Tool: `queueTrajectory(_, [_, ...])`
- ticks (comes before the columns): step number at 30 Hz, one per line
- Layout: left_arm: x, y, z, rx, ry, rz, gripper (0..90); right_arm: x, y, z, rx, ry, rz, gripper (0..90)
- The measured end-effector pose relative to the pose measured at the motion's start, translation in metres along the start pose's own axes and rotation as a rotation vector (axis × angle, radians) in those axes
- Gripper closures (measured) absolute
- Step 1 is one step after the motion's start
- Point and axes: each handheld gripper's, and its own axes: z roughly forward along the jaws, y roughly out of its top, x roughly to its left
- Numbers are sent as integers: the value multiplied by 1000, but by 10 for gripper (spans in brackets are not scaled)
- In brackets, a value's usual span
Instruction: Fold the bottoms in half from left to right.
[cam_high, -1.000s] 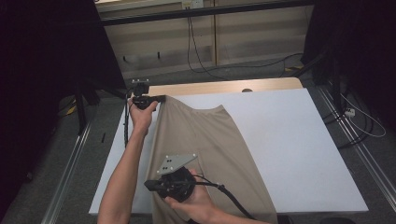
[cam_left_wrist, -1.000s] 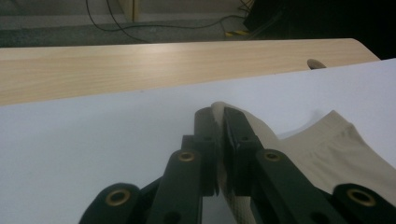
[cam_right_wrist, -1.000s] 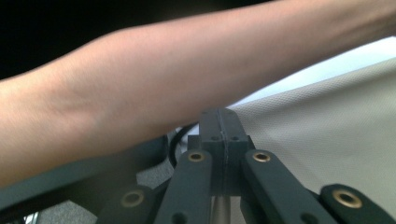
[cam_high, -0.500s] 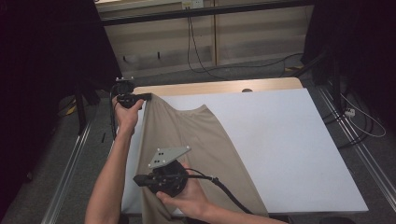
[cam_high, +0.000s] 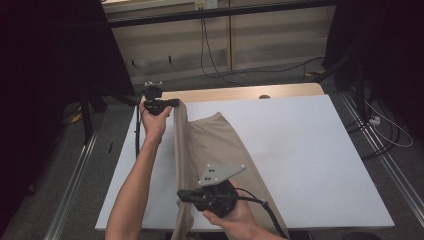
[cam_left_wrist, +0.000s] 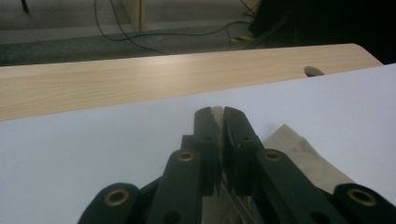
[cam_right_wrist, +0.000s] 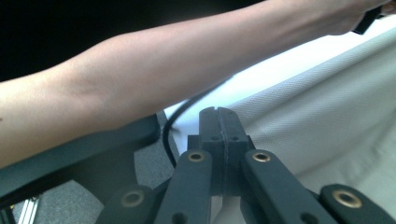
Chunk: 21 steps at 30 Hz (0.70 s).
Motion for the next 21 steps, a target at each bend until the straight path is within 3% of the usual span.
queueTrajectory(4, [-14, -1, 12, 10, -16, 23, 844, -5, -8, -18, -12, -22, 13, 900])
queueTrajectory(12, [-32, -8, 38, 41, -28, 28, 844, -24, -29, -46, -32, -64, 66, 900])
queueTrajectory(17, [-41, -12, 51, 66, -14, 51, 843, -36, -47, -58, -19, -97, 99, 900])
queueTrajectory(21, [-45, -13, 58, 75, -19, 42, 843, -47, -62, -70, 0, -138, 138, 900])
